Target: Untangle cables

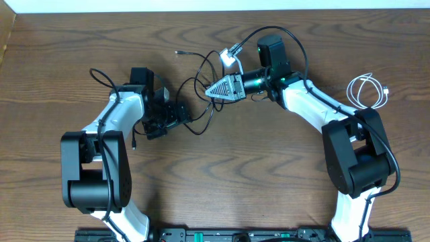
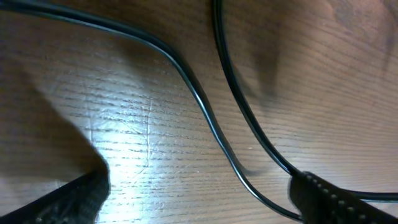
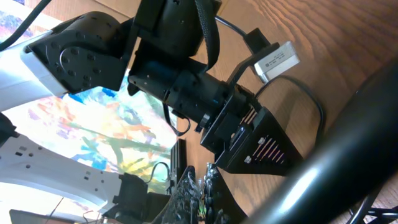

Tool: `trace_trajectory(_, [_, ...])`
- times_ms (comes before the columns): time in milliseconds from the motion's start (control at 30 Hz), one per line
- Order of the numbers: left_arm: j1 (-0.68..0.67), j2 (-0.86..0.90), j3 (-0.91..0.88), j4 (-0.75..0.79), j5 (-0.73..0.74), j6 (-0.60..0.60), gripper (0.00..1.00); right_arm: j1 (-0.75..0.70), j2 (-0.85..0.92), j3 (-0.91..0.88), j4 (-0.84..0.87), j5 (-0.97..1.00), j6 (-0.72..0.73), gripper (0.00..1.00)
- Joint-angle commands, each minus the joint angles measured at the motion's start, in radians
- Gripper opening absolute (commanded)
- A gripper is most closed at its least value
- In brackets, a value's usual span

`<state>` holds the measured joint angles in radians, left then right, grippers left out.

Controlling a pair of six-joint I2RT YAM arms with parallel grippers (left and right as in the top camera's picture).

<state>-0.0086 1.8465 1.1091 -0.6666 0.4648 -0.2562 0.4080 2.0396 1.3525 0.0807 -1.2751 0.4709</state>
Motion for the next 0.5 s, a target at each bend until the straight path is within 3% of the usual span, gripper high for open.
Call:
trace_trajectory(0, [0.001,-0.017,-0.008,0.003,-0.013,0.016,0.90,0.006,0.001,0.006,-0.011,0.024,0.004,0.01])
trace_trajectory(467, [0.001,-0.017,-0.009,0.020,-0.014,0.016,0.90,0.006,0.001,0.006,-0.047,0.050,0.003,0.01])
